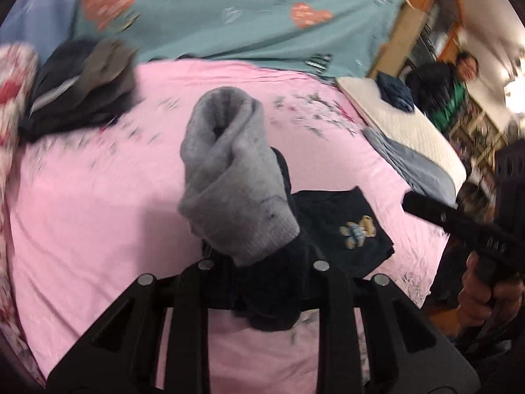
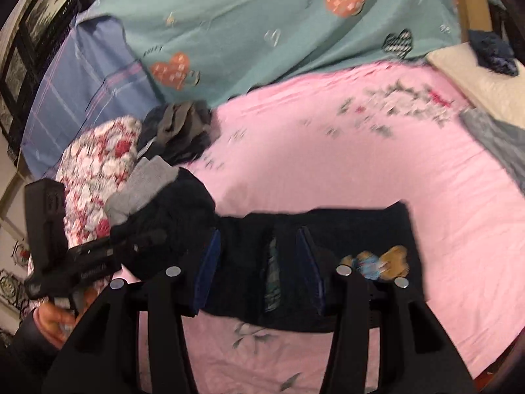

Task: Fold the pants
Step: 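Fold the grey cuffs over onto the bear-print section with the right tool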

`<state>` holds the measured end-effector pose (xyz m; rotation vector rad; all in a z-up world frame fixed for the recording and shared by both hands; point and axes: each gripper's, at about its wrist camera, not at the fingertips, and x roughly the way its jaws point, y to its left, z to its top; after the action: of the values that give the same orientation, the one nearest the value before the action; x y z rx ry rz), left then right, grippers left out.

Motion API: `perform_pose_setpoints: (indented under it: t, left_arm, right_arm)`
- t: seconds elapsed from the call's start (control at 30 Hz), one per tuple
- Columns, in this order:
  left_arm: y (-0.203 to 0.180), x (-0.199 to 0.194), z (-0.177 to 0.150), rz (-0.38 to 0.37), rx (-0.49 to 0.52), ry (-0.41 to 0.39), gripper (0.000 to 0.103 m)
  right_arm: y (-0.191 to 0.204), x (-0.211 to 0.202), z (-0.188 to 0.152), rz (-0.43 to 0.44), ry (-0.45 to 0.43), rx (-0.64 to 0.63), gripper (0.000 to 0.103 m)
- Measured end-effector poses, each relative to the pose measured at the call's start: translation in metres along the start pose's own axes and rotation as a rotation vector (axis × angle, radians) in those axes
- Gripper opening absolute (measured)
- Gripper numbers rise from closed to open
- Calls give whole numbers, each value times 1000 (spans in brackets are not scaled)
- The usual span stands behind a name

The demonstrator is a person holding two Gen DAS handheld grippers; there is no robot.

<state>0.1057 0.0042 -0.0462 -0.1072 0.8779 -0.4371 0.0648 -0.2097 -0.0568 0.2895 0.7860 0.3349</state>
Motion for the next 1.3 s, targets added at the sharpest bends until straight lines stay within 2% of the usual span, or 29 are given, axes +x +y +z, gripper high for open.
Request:
perform_pose_setpoints:
  t: [0.13, 0.27, 0.4, 0.5, 0.53, 0.6, 0.63, 0.67, 0.73, 0.8, 0.9, 1.0, 1.03, 1.07, 1.13, 1.23, 1.3]
  left_arm:
    - [-81, 39, 7, 21, 111, 36, 23]
    - [-147, 98, 2, 81, 183, 130, 23]
    - [-180, 146, -14, 169, 253, 211, 23]
    - [-193, 168, -26, 234, 292, 253, 24]
    - [-197, 173, -29, 247, 303, 262, 29]
    - [-204, 174, -32, 234, 326, 266, 49]
    - [-210, 170, -33, 191, 341, 267, 67]
    - [-216, 167, -33, 162, 348, 262, 82]
    - [-224, 153, -31, 113, 366, 230, 83]
    - [-217, 121, -21, 97, 349, 155, 84]
    - [-174, 80, -1, 123, 205, 70, 89]
    - [-113, 60, 11, 156, 29, 68, 87]
    - [-92, 59, 12, 176, -18, 68, 80]
    - [-82, 59, 13, 179, -38, 74, 67]
    - [-65, 65, 13, 176, -78, 95, 58]
    - [-53, 78, 7, 155, -125, 116, 54]
    - [-53, 92, 2, 132, -126, 140, 54]
  right_arm:
    - [-44, -37, 10, -57, -92, 32, 49]
    - [-88, -68, 11, -117, -139, 55, 49]
    - [-127, -85, 2, -158, -145, 84, 49]
    - [-150, -89, -6, -162, -135, 119, 49]
    - [-156, -89, -7, -156, -127, 127, 49]
    - [-165, -89, -9, -150, -119, 135, 49]
    - [-168, -88, -9, -145, -116, 137, 49]
    - [-172, -87, -9, -143, -113, 141, 49]
    - [-177, -86, -7, -137, -115, 153, 49]
    - [-181, -85, -3, -118, -119, 167, 49]
    - [-177, -80, 6, -61, -118, 164, 49]
    - [-156, -67, 14, 28, -91, 114, 47]
    - [-145, -60, 17, 57, -77, 83, 43]
    - [-131, -51, 19, 84, -57, 42, 42]
    - [-106, -29, 20, 110, -10, -33, 35]
    - [-87, 3, 16, 113, 69, -91, 29]
    - [-88, 22, 7, 56, 143, -117, 28]
